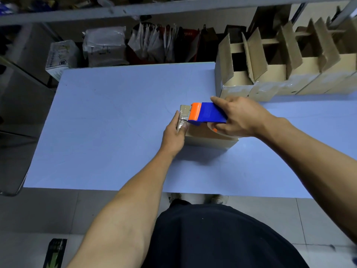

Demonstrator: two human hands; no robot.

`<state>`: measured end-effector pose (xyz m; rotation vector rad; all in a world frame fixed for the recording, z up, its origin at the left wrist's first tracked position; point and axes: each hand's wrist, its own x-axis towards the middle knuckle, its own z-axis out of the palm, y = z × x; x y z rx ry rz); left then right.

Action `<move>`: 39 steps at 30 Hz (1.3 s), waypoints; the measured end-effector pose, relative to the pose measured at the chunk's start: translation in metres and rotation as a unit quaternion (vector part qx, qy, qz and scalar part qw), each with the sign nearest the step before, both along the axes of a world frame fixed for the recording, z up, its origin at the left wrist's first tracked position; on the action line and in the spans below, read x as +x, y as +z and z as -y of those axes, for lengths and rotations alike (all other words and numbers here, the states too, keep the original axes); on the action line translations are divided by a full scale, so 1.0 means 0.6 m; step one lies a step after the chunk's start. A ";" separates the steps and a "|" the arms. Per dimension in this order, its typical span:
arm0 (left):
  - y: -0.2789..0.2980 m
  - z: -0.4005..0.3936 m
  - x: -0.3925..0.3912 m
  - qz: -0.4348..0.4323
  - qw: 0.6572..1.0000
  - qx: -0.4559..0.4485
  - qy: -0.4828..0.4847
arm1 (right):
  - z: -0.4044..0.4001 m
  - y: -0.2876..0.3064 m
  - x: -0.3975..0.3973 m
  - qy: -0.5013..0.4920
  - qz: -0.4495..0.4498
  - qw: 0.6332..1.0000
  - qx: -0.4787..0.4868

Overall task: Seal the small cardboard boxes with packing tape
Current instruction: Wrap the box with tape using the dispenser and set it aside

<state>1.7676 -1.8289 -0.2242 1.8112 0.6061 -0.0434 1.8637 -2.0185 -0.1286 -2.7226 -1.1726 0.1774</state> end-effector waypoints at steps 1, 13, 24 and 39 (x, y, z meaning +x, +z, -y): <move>0.000 0.003 0.000 0.002 1.000 0.000 0.013 | 0.002 0.001 -0.002 -0.001 -0.002 1.000 0.001; -0.017 -0.008 -0.011 -0.002 1.000 -0.005 -0.003 | 0.105 -0.005 -0.020 -0.046 0.003 0.999 0.002; 0.038 -0.020 0.031 -0.108 0.987 -0.117 -0.023 | 0.104 -0.016 -0.013 -0.059 0.018 0.998 -0.019; 0.003 -0.023 0.047 -0.067 0.983 0.159 0.068 | 0.050 -0.010 0.000 -0.022 -0.011 1.000 -0.010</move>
